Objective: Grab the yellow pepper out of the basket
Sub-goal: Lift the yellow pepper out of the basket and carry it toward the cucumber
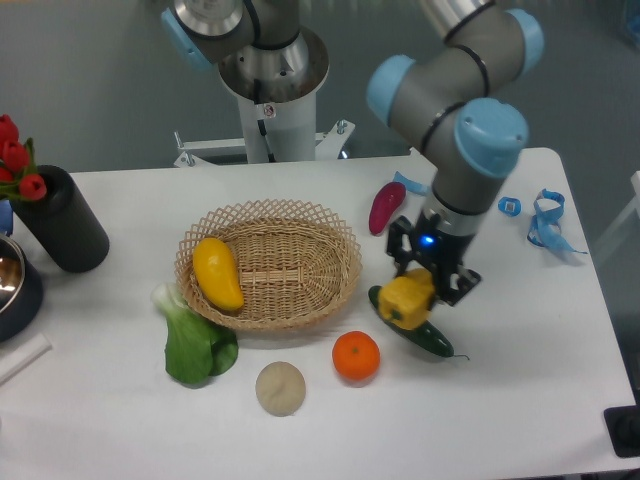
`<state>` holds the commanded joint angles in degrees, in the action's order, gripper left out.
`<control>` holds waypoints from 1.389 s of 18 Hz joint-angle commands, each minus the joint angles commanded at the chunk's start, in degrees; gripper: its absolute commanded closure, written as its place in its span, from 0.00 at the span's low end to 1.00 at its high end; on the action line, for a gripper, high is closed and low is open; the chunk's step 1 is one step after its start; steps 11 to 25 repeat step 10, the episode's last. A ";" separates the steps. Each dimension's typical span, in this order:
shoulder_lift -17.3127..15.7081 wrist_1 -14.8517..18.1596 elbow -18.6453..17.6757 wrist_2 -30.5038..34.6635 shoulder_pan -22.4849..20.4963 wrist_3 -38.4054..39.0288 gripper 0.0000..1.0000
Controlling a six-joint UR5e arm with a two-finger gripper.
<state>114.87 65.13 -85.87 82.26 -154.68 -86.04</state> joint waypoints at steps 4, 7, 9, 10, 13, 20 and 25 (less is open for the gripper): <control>0.36 0.00 0.26 0.09 -1.24 -2.73 0.71; 1.06 -0.26 0.70 0.09 -1.94 -2.82 0.71; 1.23 -0.44 0.97 0.09 -2.12 -3.00 0.71; 1.41 -0.44 1.32 0.09 -2.12 -3.00 0.71; 1.41 -0.44 1.32 0.09 -2.12 -3.00 0.71; 1.41 -0.44 1.32 0.09 -2.12 -3.00 0.71; 1.41 -0.44 1.32 0.09 -2.12 -3.00 0.71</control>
